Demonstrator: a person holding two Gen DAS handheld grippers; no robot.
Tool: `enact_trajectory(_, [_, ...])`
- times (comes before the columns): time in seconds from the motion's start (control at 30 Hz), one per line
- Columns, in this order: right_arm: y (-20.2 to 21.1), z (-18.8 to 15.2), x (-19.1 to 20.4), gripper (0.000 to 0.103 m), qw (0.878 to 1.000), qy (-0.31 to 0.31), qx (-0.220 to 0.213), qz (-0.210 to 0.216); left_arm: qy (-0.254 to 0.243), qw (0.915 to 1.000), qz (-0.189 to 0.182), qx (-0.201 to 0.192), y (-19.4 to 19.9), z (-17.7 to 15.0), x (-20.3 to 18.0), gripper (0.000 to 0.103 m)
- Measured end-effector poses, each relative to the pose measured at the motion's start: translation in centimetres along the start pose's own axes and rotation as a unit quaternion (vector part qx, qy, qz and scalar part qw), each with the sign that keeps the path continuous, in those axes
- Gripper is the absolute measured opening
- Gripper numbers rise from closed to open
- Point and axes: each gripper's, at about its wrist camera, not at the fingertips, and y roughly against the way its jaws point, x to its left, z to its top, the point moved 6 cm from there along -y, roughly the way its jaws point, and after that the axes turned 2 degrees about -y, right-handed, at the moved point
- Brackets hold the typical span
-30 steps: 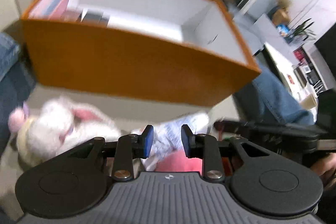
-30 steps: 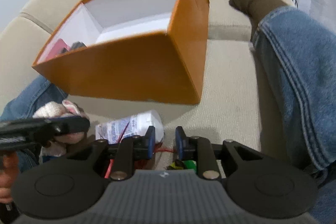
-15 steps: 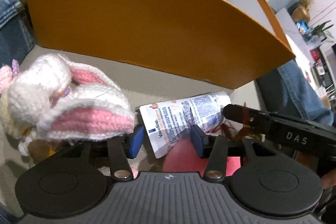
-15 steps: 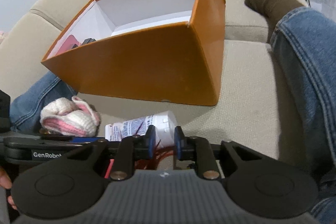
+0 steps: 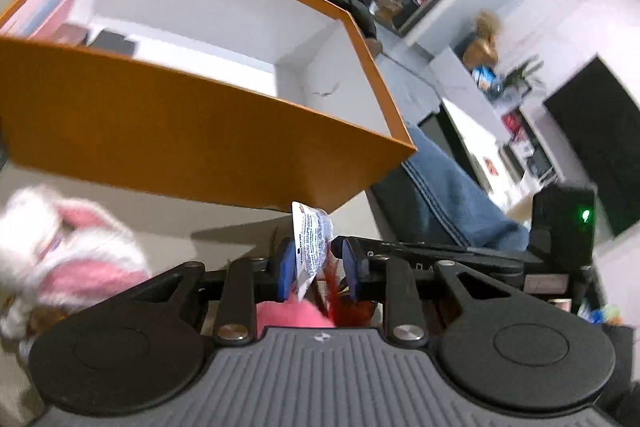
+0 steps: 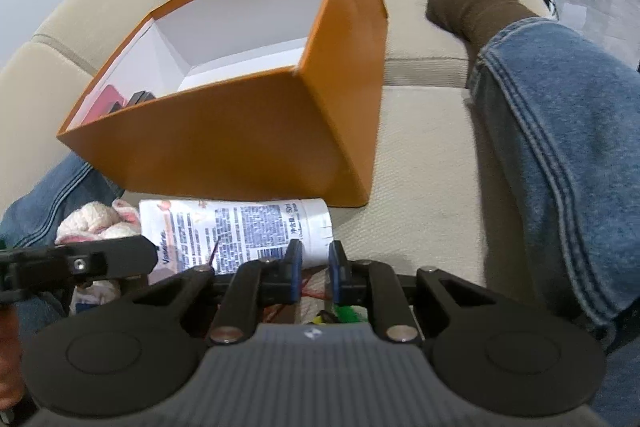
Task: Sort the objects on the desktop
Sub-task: 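Grasp the Vaseline tube with left tool while right tool grasps red feather toy, then carry the tube and feather toy into the shoebox and open both tools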
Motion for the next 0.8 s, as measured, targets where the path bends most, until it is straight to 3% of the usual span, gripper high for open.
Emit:
enact_trajectory(0.07, [0.1,0.0,-0.2,0.017,1.0,-0.005,-0.001,-0.001,-0.013,0.9999,0.004,0.005,-1.1,0.1,-0.7,0.025])
enact_trajectory(0.13, [0.3,-0.1,-0.4,0.017,1.0,-0.005,-0.006,-0.003,-0.023,0.9996,0.016,0.007,-1.9,0.1,-1.1,0.012])
enact_trajectory(0.27, [1.9,-0.1,0.0,0.018,1.0,0.006,-0.027,0.009,-0.039,0.9986,0.036,-0.012,0.2,0.4,-2.3,0.01])
enact_trajectory(0.4, [4.1,-0.9,1.2,0.018,0.997,0.064,-0.039,0.011,-0.046,0.9972,0.044,-0.04,3.4,0.5,-1.7,0.009])
enact_trajectory(0.47, [5.1,-1.7,1.8,0.022,0.994,0.098,-0.035,0.009,-0.041,0.9967,0.047,-0.053,4.6,0.5,-1.5,0.009])
enact_trajectory(0.53, [5.9,-2.6,2.5,0.034,0.99,0.135,-0.029,0.009,-0.038,0.9953,0.056,-0.07,5.8,0.3,-1.4,0.009])
enact_trajectory(0.63, [6.9,-4.5,3.8,0.034,0.977,0.211,-0.017,0.002,-0.037,0.9935,0.067,-0.084,5.9,0.8,-1.5,0.009])
enact_trajectory(0.8, [6.9,-7.3,5.8,0.035,0.94,0.339,0.002,-0.02,-0.022,0.9938,0.065,-0.088,7.6,0.6,-0.9,0.009])
